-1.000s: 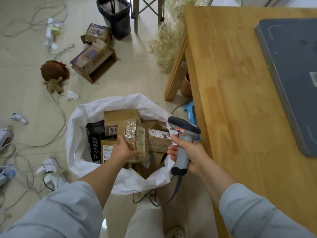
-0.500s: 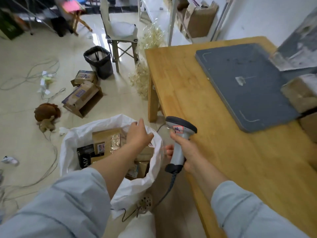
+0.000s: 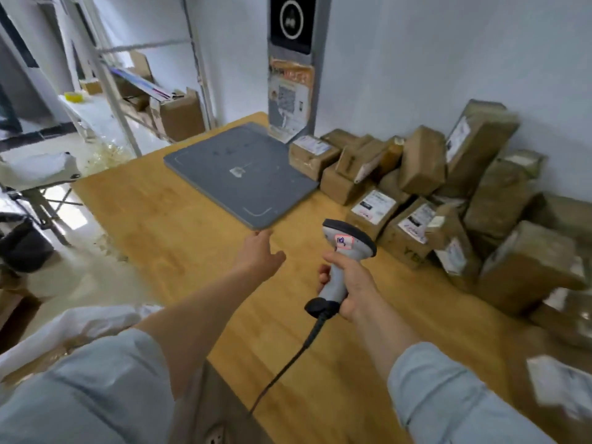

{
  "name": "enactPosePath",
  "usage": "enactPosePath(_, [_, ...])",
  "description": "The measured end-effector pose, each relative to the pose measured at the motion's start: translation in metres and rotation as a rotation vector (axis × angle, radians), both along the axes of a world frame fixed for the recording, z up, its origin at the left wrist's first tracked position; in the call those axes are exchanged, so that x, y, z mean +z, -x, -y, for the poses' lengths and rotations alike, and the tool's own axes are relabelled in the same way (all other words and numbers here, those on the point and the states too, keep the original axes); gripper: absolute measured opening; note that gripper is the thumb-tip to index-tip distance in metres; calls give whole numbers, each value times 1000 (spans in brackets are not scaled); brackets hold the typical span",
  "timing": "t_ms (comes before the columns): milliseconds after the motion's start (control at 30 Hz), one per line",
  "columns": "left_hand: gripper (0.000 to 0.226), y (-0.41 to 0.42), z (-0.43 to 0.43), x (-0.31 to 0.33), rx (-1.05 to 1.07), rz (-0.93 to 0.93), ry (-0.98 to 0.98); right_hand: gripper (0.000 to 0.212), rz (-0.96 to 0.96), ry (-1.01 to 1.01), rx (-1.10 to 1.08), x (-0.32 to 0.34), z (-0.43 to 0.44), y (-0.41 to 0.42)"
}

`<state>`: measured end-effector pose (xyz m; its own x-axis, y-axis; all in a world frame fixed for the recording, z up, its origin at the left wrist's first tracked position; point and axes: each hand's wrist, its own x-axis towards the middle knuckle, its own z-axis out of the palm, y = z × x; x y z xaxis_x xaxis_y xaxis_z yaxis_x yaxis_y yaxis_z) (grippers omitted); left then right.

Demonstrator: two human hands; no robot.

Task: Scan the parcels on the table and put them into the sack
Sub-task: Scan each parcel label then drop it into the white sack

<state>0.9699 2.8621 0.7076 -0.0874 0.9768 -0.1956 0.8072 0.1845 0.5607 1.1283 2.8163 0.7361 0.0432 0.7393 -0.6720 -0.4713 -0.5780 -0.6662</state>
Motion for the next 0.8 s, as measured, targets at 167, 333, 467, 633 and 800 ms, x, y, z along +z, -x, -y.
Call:
enactPosePath(167, [67, -89, -15, 8, -136, -1, 13, 17, -24, 12, -158, 8, 12, -81])
enactPosePath(333, [63, -152, -51, 5, -281, -66, 31, 17, -34, -8, -291, 11, 3, -133])
enactPosePath(467, [67, -181, -94, -11, -296, -141, 83, 12, -31, 9, -306, 10, -13, -152])
enactPosePath(633, [80, -211, -147, -35, -280, -163, 133, 8, 1, 19, -337, 2, -53, -164])
enactPosePath(800, [113, -230, -191, -59, -276, -259, 205, 9, 22, 45, -342, -11, -83, -163])
